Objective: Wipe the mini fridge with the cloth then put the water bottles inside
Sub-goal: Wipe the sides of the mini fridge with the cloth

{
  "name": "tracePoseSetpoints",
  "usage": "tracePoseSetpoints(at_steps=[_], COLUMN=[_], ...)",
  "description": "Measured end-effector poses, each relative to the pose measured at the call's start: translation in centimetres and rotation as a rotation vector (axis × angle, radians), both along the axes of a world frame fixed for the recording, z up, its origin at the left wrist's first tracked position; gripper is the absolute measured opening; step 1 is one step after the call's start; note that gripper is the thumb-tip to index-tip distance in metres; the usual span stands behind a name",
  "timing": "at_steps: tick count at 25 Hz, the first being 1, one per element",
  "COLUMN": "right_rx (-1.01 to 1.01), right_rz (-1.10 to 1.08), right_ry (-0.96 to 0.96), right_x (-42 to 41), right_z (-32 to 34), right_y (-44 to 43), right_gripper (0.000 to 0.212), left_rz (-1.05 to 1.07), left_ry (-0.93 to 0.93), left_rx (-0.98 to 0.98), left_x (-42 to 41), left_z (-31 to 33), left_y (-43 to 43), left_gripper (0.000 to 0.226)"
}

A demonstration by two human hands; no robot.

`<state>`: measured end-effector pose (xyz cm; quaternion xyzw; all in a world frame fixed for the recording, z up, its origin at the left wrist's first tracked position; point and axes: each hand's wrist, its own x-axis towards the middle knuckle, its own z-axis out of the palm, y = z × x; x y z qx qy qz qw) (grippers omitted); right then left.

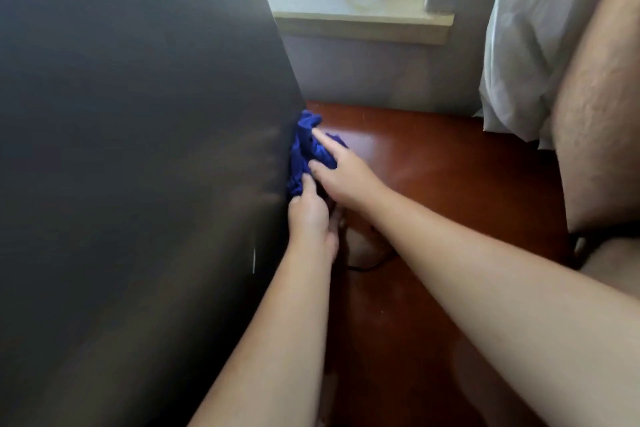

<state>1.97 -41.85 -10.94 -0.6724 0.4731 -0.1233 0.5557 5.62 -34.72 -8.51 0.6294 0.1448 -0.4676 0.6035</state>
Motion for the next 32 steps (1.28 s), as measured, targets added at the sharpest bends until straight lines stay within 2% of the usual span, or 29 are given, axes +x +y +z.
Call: tracePoseSetpoints(at_steps=[5, 9, 13, 17, 20, 23, 26, 32], right_rx=[-0.071, -0.161, -0.312, -0.557, -0.687, -0.66, -0.481, -0.071], right_rz=[0.057, 0.017, -0.082, -0.162, -0.162, -0.128, -0.117, 0.009], right_ry=[-0.061, -0.11, -0.24, -0.408, -0.462, -0.455, -0.369, -0.161], right_x=[-3.2, -4.1, -3.9, -3.3, -3.2, -3.2, -3.2, -3.5], right_z=[3.7, 6.9, 12.1, 19.5, 23.0, 21.5, 16.6, 5.5], right_y=[11.5, 18.5, 21.7, 23.5, 23.8, 22.8, 21.0, 17.1], right_gripper=[0.064, 0.06, 0.057, 0.056, 0.058, 0.059, 0.059, 0.059], left_rz=[0.11, 0.145, 0.126, 0.045, 0.034, 0.027, 0.015, 0.072], left_ry=[0.088, 0.209, 0.239, 0.103, -0.029, -0.126, -0.1, -0.063], left_rx=[-0.062, -0.238, -0.42, -0.602, -0.665, -0.612, -0.487, -0.052], left_x=[-2.5, -3.1, -3.2, -3.5, -3.5, -3.3, -3.4, -3.6], left_z=[2.3, 4.8, 9.8, 16.8, 19.6, 17.8, 13.4, 4.6], left_y=[11.0, 16.8, 20.5, 22.2, 22.2, 21.2, 19.7, 16.0], left_gripper=[0.03, 0.037, 0.042, 0.04, 0.034, 0.033, 0.036, 0.034])
